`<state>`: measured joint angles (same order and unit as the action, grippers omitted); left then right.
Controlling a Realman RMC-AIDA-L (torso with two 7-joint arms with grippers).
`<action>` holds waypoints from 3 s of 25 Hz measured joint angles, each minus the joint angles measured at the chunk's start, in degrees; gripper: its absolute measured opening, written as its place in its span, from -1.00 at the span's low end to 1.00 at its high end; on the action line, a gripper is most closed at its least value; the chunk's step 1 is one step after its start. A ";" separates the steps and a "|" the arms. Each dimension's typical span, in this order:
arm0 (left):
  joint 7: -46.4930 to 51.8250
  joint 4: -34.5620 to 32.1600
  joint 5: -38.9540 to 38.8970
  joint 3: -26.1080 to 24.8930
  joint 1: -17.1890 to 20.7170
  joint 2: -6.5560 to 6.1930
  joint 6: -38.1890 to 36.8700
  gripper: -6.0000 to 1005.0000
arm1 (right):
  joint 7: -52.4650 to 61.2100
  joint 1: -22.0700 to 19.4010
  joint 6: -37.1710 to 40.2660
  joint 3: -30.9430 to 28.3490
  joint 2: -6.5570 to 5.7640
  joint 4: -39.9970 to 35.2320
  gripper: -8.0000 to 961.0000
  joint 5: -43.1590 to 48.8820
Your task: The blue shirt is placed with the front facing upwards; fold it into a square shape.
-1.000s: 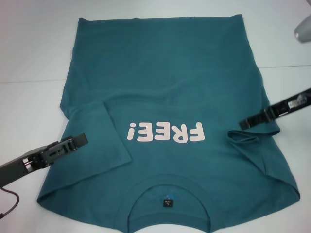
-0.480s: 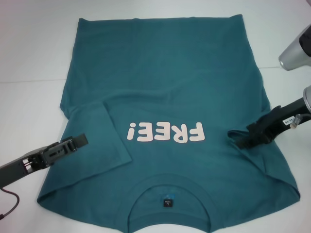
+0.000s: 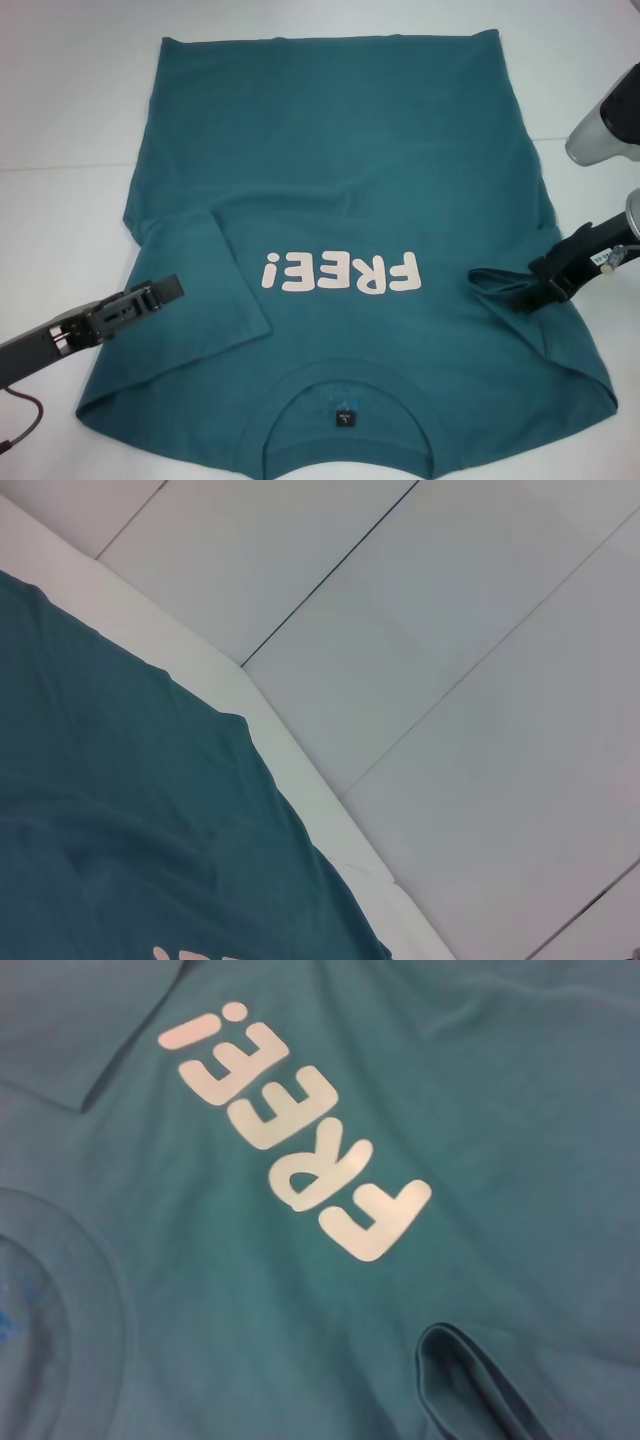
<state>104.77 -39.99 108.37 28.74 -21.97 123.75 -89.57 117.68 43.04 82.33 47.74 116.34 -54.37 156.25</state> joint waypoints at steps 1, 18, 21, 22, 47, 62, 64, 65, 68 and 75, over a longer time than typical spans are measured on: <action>0.00 0.00 0.00 0.00 0.00 0.00 0.00 0.53 | 0.02 0.00 -0.61 0.15 0.24 0.00 0.19 0.38; 0.00 0.00 0.00 -0.01 0.17 0.00 0.01 0.53 | 2.81 0.04 -5.32 1.30 2.70 -0.04 -0.08 4.07; 0.00 0.00 0.00 0.00 0.17 0.00 0.01 0.53 | 2.88 0.02 -5.10 1.31 2.63 -0.04 -0.22 4.35; 0.00 0.00 0.00 -0.01 0.18 0.00 0.01 0.53 | 2.92 0.02 -5.06 1.31 2.64 -0.03 -0.26 4.60; 0.00 0.09 0.00 0.00 0.18 0.00 0.01 0.53 | 6.85 1.23 1.41 0.66 2.26 -1.47 -0.98 -1.26; 0.00 0.08 -0.18 0.00 0.17 0.00 0.01 0.53 | 9.79 2.92 0.42 1.30 3.10 2.31 -0.97 -4.60; 0.00 0.08 -0.18 0.00 0.18 0.00 0.01 0.53 | 10.09 2.98 0.30 1.23 3.11 3.01 -0.96 -4.63; 0.00 0.08 -0.18 0.00 0.18 0.00 0.01 0.53 | 10.11 3.02 0.29 1.15 3.11 3.36 -0.96 -4.65; 0.00 0.08 -0.18 0.00 0.17 0.00 0.01 0.53 | 10.14 3.24 0.32 0.80 3.03 4.11 -0.96 -5.03; 0.00 0.08 -0.18 0.00 0.17 0.00 0.01 0.53 | 11.50 3.40 0.87 0.64 2.41 4.22 -0.72 -7.10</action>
<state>104.77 -39.90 108.19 28.74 -21.80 123.75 -89.56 129.18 46.44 83.20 48.38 118.75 -50.15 149.15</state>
